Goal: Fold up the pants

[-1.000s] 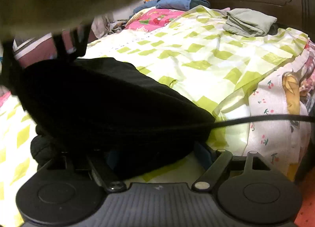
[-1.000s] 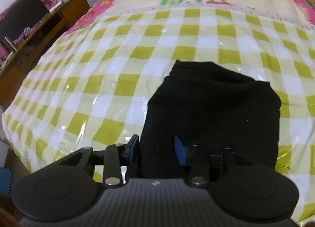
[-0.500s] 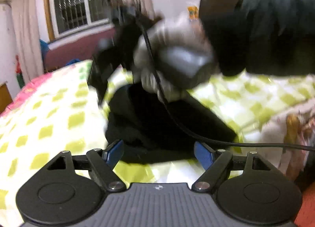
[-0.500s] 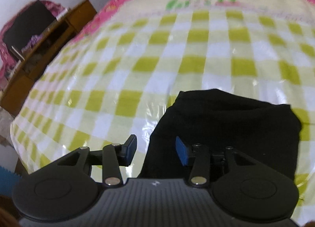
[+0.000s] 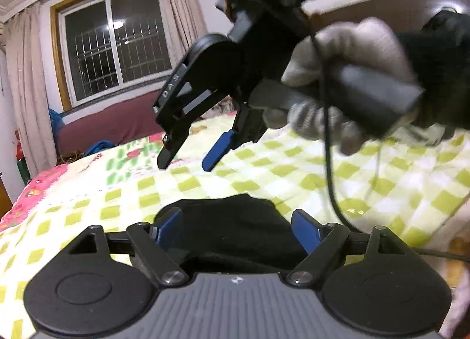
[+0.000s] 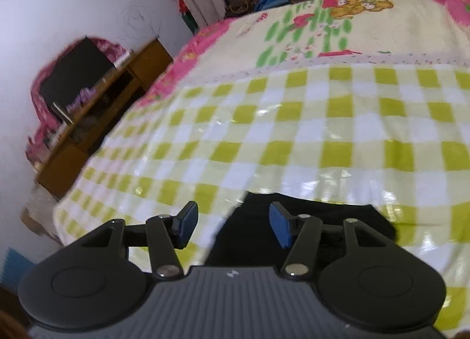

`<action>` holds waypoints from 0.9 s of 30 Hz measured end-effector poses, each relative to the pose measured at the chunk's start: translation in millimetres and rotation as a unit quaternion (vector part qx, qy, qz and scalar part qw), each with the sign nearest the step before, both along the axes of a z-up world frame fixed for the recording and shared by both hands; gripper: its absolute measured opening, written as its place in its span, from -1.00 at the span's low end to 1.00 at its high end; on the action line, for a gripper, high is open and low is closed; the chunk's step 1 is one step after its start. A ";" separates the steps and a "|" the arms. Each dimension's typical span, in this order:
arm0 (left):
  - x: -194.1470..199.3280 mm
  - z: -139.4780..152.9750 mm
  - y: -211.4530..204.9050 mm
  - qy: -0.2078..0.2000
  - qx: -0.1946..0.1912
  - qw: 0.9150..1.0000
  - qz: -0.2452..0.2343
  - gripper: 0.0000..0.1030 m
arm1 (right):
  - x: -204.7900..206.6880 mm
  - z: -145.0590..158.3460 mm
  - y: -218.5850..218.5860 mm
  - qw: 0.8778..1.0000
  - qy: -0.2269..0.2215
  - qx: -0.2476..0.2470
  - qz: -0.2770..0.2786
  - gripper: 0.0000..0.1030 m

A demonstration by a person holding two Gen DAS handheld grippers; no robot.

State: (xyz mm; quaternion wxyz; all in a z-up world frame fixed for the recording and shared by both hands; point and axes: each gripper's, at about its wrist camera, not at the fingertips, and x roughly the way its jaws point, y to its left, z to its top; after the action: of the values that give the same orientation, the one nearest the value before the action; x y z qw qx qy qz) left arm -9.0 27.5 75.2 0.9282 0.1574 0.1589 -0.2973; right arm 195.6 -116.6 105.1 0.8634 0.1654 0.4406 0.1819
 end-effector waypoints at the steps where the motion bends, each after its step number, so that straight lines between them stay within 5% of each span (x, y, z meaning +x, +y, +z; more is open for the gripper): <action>1: 7.8 -4.6 -2.4 0.005 0.010 1.000 0.003 0.82 | 4.5 -6.9 1.8 1.000 0.008 0.000 0.007 0.09; 7: 36.2 -51.9 6.9 0.059 0.102 0.992 0.051 0.87 | 53.3 -77.4 21.8 0.998 0.064 -0.008 0.026 0.01; 12: 40.3 -61.7 20.3 0.086 0.074 0.991 0.068 0.96 | 81.2 -135.6 14.9 0.995 0.093 -0.007 -0.030 0.01; 21: 14.7 -40.9 35.0 0.064 0.062 0.992 0.087 0.97 | -5.7 -68.8 -27.6 0.998 -0.042 -0.006 -0.053 0.08; 27: 22.4 -57.0 28.5 0.112 0.077 0.984 0.112 1.00 | -41.4 -108.5 -29.7 0.996 0.033 -0.070 -0.054 0.10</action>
State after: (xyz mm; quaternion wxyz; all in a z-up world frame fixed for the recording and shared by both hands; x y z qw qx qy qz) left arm 13.4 56.0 18.2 0.9169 0.1756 0.3013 -0.1942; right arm 154.2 -146.2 -3.4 0.8662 0.1338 0.4714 0.0980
